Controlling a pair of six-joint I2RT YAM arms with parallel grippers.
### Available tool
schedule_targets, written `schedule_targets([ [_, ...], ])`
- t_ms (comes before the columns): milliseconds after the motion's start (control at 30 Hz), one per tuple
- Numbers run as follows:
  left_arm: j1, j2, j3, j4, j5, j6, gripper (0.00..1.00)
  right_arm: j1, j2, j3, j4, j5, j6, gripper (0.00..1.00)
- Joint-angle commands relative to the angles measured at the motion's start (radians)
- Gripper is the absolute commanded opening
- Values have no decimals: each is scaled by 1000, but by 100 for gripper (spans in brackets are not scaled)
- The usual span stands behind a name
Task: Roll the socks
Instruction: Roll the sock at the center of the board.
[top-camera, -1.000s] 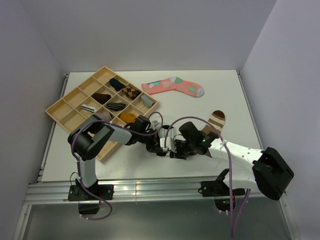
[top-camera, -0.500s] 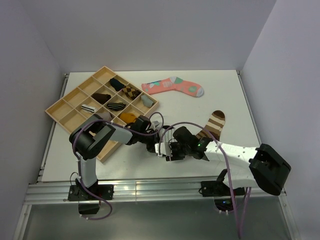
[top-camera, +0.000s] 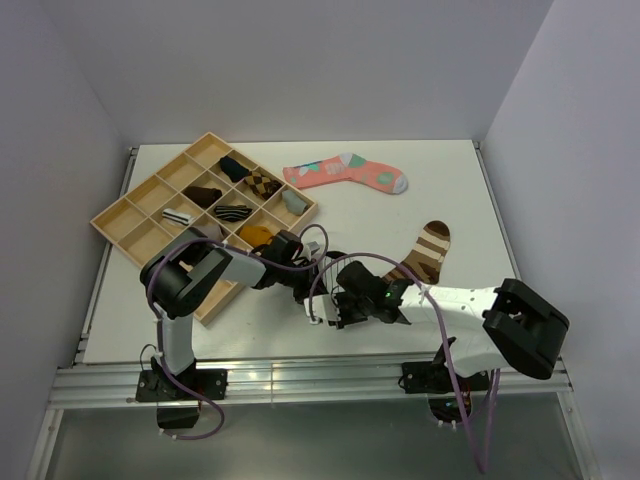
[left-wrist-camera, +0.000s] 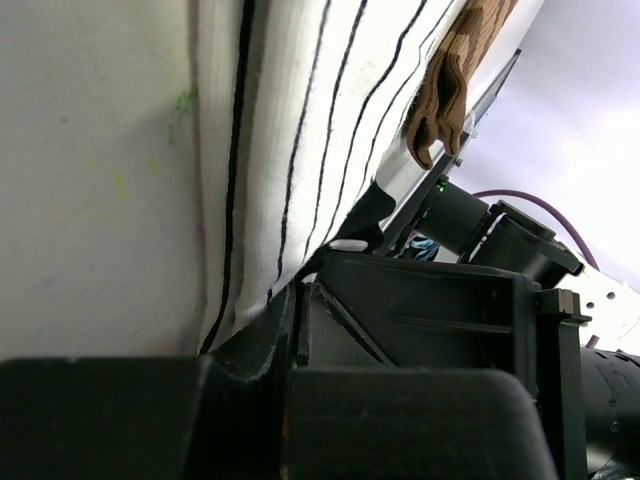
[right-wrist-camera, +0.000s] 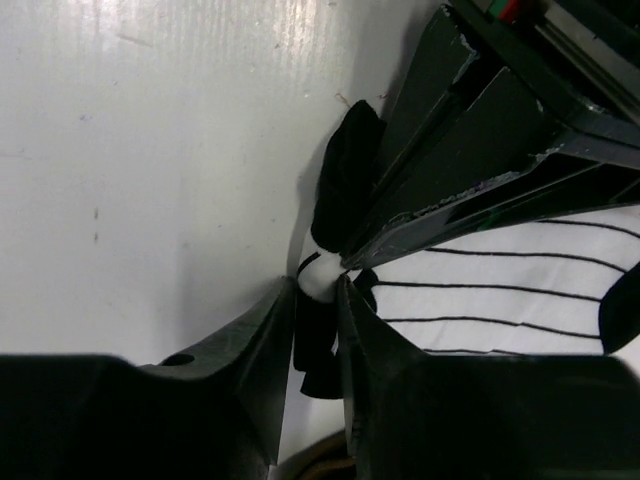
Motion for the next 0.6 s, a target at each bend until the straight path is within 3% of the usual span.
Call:
schedule_targets([
  [0, 4, -1, 12, -9, 7, 13, 0, 14, 41, 32, -10, 25, 12, 26],
  [200, 3, -38, -24, 46, 2, -6, 10, 12, 49, 72, -91, -16, 49, 12],
  [433, 3, -121, -110, 167, -125, -53, 30, -20, 40, 132, -252, -163, 87, 11],
  [567, 3, -188, -169, 212, -227, -52, 31, -66, 75, 169, -339, -249, 61, 11],
])
